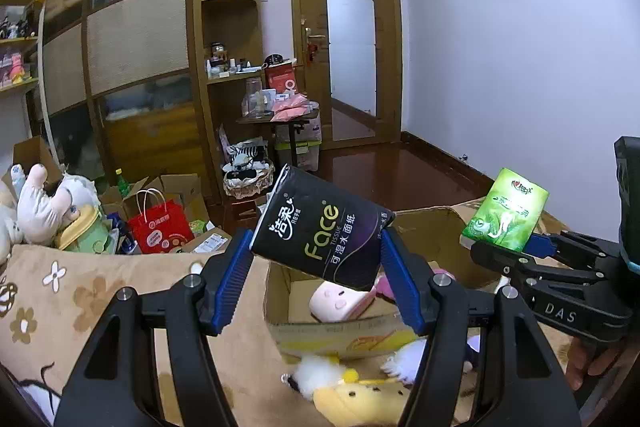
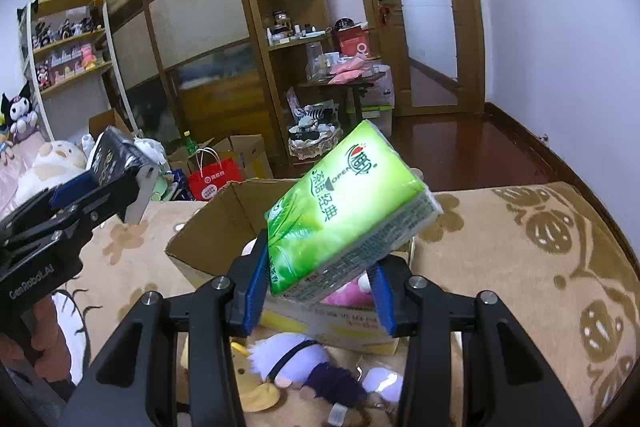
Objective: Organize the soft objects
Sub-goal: 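Lift both tissue packs and carry them over the box, then open both tools to drop the tissue packs into the box, then withdraw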
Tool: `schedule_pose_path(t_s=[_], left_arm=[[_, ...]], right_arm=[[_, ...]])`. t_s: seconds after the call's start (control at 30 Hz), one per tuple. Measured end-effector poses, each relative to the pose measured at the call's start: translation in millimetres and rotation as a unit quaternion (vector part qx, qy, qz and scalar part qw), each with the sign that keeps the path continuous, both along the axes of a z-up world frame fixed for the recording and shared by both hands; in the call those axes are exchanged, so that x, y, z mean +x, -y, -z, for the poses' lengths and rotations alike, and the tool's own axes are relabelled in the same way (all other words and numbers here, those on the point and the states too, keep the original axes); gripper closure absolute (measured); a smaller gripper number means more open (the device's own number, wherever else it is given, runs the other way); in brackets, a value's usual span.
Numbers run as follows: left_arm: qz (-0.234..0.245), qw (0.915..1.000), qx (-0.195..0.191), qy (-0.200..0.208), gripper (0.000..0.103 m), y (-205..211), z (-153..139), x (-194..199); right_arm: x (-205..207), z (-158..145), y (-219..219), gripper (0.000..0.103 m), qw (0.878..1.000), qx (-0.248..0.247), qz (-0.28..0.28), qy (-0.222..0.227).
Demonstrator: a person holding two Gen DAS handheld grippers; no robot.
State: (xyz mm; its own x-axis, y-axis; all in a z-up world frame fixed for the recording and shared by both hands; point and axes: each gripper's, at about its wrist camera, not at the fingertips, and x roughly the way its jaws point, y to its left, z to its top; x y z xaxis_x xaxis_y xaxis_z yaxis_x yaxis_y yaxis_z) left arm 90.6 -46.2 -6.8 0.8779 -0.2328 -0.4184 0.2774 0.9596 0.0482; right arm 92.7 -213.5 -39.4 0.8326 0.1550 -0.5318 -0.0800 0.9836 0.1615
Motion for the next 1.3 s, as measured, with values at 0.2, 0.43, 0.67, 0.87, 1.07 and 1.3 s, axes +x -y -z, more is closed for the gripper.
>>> schedule_pose_path(t_s=[0.2,0.43,0.67,0.87,1.07,1.3], left_arm=[[-0.002,0.9998,0.007,-0.017,0.039,8,14,25],[-0.005,0.9989,0.011,-0.046,0.039,10,33,45],[-0.007,0.9969,0.005,-0.078,0.039,10,47,57],[-0.019,0.9958,0.004,-0.089,0.039,9,50,63],[-0.025,0.995,0.01,-0.096,0.039,8,52,68],[-0.012,0.9947,0.023,-0.099,0.039,14,55,63]], right_arm=[[19,7,-2,0.055,1.0,-0.013,-0.014,-0.006],[34,23,-5,0.055,0.999,-0.012,-0.023,-0.02],[42,35,-1,0.055,0.999,0.008,-0.023,-0.029],[46,41,7,0.055,0.999,0.025,-0.019,-0.041],[46,49,9,0.054,0.998,0.029,-0.018,-0.057],[44,52,5,0.053,0.998,0.017,-0.019,-0.064]])
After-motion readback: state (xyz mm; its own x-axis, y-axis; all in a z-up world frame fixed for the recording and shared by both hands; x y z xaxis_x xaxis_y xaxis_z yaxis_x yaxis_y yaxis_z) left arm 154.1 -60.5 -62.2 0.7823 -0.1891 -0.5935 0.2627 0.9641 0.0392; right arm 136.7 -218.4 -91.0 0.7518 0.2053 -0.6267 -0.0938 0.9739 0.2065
